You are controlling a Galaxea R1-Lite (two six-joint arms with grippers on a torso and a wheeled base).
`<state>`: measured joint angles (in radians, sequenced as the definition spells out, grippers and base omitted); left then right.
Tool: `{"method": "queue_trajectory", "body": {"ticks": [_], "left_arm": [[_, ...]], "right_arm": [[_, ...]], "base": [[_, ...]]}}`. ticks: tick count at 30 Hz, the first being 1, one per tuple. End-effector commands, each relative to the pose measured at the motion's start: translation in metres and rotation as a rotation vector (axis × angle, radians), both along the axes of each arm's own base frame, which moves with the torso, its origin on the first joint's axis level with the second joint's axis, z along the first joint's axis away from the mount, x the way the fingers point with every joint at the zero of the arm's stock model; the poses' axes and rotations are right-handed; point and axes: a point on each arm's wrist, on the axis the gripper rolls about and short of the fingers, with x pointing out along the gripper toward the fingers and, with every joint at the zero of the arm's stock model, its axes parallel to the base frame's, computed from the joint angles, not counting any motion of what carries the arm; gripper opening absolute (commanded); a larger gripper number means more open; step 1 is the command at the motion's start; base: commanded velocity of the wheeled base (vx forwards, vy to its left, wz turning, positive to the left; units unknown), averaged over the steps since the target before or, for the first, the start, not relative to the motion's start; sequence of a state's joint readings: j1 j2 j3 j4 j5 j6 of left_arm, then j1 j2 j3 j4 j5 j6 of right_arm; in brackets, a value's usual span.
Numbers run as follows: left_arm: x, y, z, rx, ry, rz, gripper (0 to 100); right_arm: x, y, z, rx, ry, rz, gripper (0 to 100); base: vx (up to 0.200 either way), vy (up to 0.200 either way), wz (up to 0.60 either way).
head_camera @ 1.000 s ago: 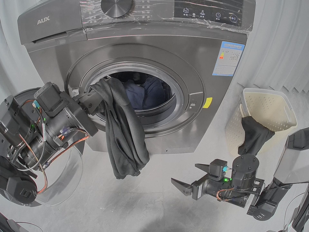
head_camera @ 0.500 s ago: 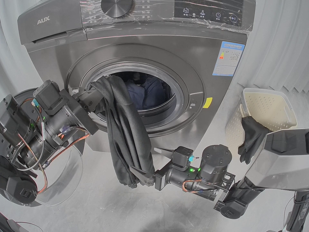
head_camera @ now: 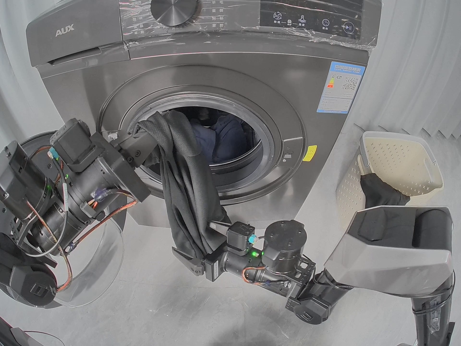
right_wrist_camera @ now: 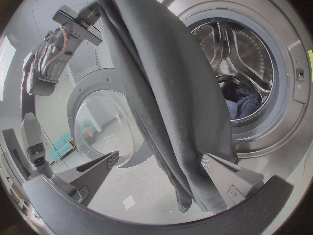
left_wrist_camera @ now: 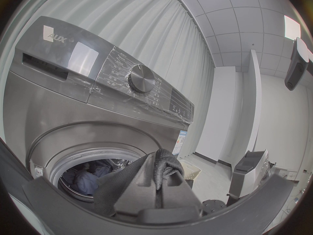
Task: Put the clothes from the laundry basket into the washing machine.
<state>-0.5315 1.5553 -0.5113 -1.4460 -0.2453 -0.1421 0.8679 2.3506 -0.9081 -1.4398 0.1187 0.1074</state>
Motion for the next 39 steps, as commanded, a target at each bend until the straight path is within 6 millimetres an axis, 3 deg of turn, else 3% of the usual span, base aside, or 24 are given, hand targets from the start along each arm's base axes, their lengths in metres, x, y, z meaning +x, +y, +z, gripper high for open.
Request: {"method": "queue_trajectory", "body": {"ticks": [1,7,21,22,29,33,39], "left_arm": [[-0.004,-0.003,0.003,-0.01,-0.011,-0.009,0],[-0.005,-0.004,0.004,-0.013,-0.013,-0.014,0],[-0.004,-0.004,0.005,-0.014,-0.015,-0.014,0],[-0.004,-0.004,0.005,-0.015,-0.016,-0.014,0],[-0.003,-0.002,0.003,-0.011,-0.005,-0.008,0],[-0.001,0.001,0.002,-0.014,0.0,0.007,0],[0.018,0.033,-0.018,0.044,0.095,0.16,0]], "right_arm": [[0.022,0.008,-0.021,-0.024,0.001,-0.031,100],[0.041,0.009,-0.019,0.006,-0.028,-0.079,100],[0.043,0.021,-0.023,0.024,-0.032,-0.079,100],[0.044,0.02,-0.022,0.026,-0.032,-0.083,0],[0.052,0.009,-0.009,0.059,-0.041,-0.138,0],[0.054,-0.011,0.01,0.072,-0.043,-0.179,0],[0.044,-0.054,0.042,0.075,-0.049,-0.239,0]], "base": [[0.0,0.0,0.0],[0.0,0.0,0.0],[0.0,0.0,0.0],[0.0,0.0,0.0],[0.0,0.0,0.0],[0.0,0.0,0.0],[0.0,0.0,0.0]]}}
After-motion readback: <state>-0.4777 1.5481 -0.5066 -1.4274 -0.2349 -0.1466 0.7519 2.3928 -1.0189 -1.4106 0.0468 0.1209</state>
